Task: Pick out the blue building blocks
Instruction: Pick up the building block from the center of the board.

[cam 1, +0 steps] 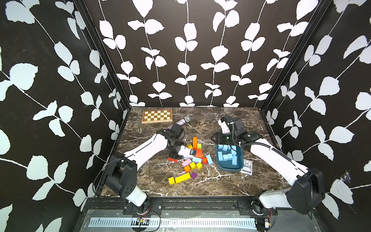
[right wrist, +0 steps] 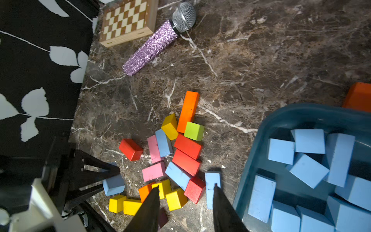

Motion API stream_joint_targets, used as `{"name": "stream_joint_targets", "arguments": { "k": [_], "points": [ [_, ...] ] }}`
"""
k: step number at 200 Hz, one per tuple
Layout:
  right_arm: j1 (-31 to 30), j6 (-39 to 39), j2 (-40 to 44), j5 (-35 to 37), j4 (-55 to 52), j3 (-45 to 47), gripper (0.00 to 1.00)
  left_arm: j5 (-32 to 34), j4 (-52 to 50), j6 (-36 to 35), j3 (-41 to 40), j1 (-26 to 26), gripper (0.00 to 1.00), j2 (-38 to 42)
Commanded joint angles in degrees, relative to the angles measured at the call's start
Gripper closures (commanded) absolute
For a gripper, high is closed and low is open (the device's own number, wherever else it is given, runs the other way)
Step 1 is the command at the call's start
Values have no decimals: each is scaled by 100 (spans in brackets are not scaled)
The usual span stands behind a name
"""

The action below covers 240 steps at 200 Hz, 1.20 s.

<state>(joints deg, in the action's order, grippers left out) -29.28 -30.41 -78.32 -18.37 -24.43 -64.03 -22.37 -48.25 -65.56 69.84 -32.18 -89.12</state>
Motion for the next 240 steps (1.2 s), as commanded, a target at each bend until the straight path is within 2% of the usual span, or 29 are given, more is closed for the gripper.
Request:
{"name": "stream_joint_targets", "arguments": {
  "k": [1,20,32,54,72,100,128,160,240],
  "points": [
    [-35,-243,89,-533,772,76,57,-1492,281,2776,257,358,100,79],
    [-41,-583,55,-1008,1334,257,56,-2281,1417,4367,44,601,100,120],
    [-44,-761,78,-1258,1706,403,55,-2795,2052,5140,-113,690,100,133],
    [-52,-1131,68,-1660,2449,622,54,-3507,2681,5987,-282,740,100,126],
    [-69,-1514,-5,-1953,3179,773,53,-4021,3564,6821,-611,740,100,198],
    [-86,-1782,-151,-2304,3837,743,53,-4479,5015,8059,-1024,740,100,241],
    [-83,-1953,-292,-2685,4216,643,53,-4604,6034,8885,-1216,740,100,138],
    [-84,-1913,-392,-2776,4183,530,53,-4674,7371,9820,-1413,744,100,64],
    [-87,-2345,-612,-3361,5020,357,64,-4720,8365,10447,-1526,738,100,-17]
  ]
}}
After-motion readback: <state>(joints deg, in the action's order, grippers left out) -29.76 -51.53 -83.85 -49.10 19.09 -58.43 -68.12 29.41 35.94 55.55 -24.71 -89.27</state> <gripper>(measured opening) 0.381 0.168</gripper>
